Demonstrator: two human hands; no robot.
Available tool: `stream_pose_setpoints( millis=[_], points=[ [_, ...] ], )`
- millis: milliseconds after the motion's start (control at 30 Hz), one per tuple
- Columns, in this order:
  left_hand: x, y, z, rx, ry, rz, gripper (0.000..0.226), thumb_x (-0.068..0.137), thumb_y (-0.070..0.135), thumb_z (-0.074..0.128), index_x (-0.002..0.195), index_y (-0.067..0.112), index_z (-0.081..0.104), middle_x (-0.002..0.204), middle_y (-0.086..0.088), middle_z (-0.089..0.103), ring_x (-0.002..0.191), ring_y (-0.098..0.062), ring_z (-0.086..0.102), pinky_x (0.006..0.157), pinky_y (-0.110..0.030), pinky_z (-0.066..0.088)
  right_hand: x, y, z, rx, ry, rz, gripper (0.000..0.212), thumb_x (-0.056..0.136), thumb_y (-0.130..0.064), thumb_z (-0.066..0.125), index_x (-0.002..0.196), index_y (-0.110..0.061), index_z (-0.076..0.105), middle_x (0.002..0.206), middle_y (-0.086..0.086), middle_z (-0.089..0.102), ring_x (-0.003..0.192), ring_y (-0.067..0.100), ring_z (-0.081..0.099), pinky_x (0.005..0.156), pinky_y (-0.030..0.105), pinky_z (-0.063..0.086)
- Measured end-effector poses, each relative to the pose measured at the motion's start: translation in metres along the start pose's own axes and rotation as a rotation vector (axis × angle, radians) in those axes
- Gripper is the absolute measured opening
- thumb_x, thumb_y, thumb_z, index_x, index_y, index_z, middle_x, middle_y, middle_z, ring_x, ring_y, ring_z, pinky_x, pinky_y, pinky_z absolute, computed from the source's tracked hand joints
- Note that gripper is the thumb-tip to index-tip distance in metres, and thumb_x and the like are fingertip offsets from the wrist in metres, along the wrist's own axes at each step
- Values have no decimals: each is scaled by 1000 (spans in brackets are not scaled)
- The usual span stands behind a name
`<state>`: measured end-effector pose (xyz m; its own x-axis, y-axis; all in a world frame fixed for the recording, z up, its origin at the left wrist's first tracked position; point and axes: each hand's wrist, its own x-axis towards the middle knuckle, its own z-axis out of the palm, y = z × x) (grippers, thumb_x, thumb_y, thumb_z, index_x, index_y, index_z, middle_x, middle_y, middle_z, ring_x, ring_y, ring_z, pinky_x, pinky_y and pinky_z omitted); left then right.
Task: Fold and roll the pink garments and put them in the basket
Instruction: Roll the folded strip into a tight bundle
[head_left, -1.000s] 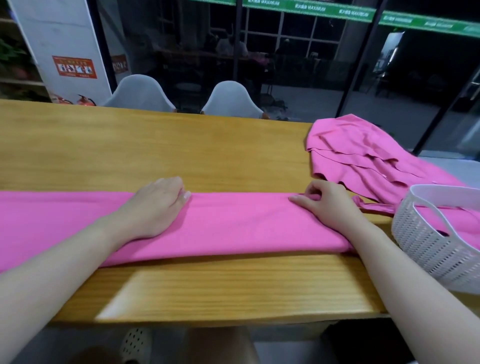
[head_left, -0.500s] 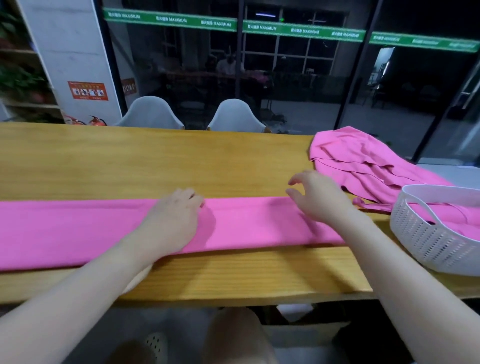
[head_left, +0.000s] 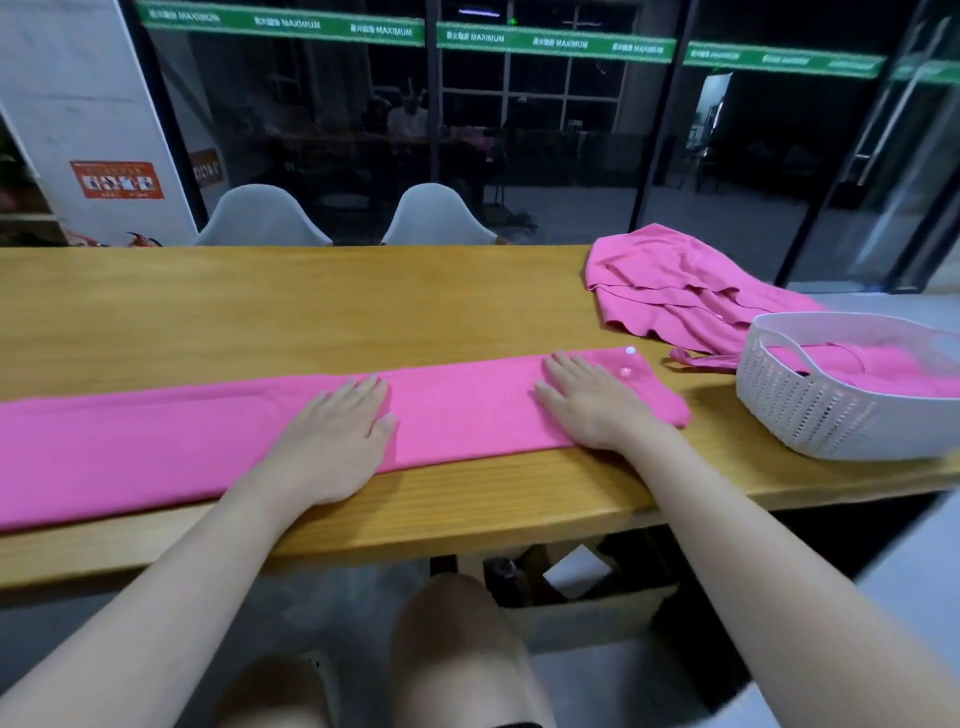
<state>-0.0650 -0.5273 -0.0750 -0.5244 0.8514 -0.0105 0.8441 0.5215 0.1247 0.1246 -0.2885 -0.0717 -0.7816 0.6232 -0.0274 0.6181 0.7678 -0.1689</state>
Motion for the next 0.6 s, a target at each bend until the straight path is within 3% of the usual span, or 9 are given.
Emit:
stream_pose_setpoints(
  millis=[100,233,333,433,533,600],
  points=[
    [1,0,2,29,6,-6,66,107,52,20,164,20,6,171,3,1,157,-11,-1,127,-33,1,12,40,-1,-64,4,54,70,106,-58,20,164,-20,12,171,2,4,158,17,1,128,42,1],
    [-4,3,-1,21,6,-3,80,100,68,21,164,21,7,171,4,1,157,-11,0,127,-35,2,12,41,1,-71,10,35,70,105,-59,18,164,-22,12,171,0,5,158,16,2,127,43,-1],
    [-8,9,-3,37,20,-14,82,100,69,19,164,20,7,171,3,3,157,-12,2,127,-36,3,3,30,-2,-157,112,62,64,105,-52,20,156,-17,36,164,7,31,154,23,20,125,48,7],
    [-10,13,-5,-11,29,-17,82,101,69,21,164,18,8,171,1,4,157,-14,4,127,-36,4,-9,-5,-7,-295,207,135,64,98,-35,14,133,-10,61,138,14,57,134,29,47,120,49,24],
    [-20,0,-13,-154,53,46,69,107,54,32,163,16,18,170,-3,15,156,-17,13,126,-33,8,-24,-72,-5,-70,99,132,56,103,-40,30,139,-5,55,142,21,53,132,36,49,112,46,37],
    [-31,-28,-17,-161,83,53,57,109,44,34,160,18,29,168,-3,24,154,-18,20,125,-33,12,-32,-118,0,27,17,118,70,103,-56,29,148,-4,46,152,22,44,139,38,42,114,48,34]
  ],
)
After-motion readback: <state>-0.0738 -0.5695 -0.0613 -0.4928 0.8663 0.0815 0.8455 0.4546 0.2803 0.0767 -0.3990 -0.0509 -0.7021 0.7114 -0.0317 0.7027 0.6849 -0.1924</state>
